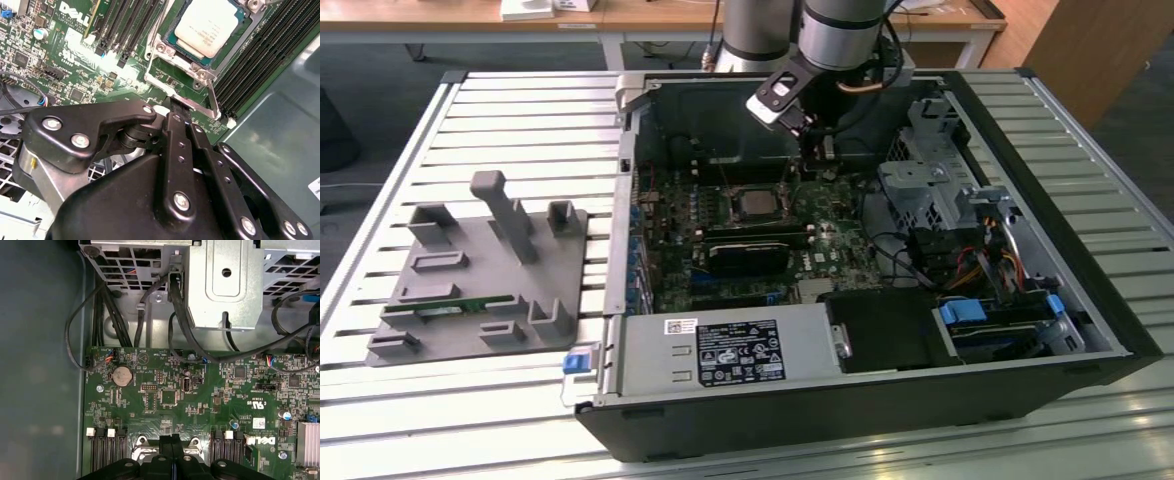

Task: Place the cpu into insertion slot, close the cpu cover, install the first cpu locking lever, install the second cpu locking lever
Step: 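Close the cpu cover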

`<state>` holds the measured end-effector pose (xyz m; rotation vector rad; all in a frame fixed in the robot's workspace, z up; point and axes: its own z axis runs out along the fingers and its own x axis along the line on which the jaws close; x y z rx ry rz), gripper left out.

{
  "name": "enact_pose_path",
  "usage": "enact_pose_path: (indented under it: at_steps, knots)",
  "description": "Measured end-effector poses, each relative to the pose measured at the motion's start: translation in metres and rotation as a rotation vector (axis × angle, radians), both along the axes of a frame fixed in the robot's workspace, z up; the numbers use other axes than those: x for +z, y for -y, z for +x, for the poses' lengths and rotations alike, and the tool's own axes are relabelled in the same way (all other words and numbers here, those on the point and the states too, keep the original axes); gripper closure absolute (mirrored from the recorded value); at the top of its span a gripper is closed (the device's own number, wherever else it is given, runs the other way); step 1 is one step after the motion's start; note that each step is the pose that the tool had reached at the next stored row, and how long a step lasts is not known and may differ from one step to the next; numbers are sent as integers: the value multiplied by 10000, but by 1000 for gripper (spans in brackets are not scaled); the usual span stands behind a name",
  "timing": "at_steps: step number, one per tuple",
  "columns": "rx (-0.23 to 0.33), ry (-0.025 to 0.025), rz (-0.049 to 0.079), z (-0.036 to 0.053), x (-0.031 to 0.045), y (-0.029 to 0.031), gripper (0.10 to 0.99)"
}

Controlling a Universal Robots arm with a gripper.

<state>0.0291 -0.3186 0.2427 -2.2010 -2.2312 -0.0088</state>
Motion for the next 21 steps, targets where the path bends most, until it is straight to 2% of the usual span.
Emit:
enact_pose_path:
  at_steps: [21]
  knots:
    - [0,0,0,-132,-6,0,980]
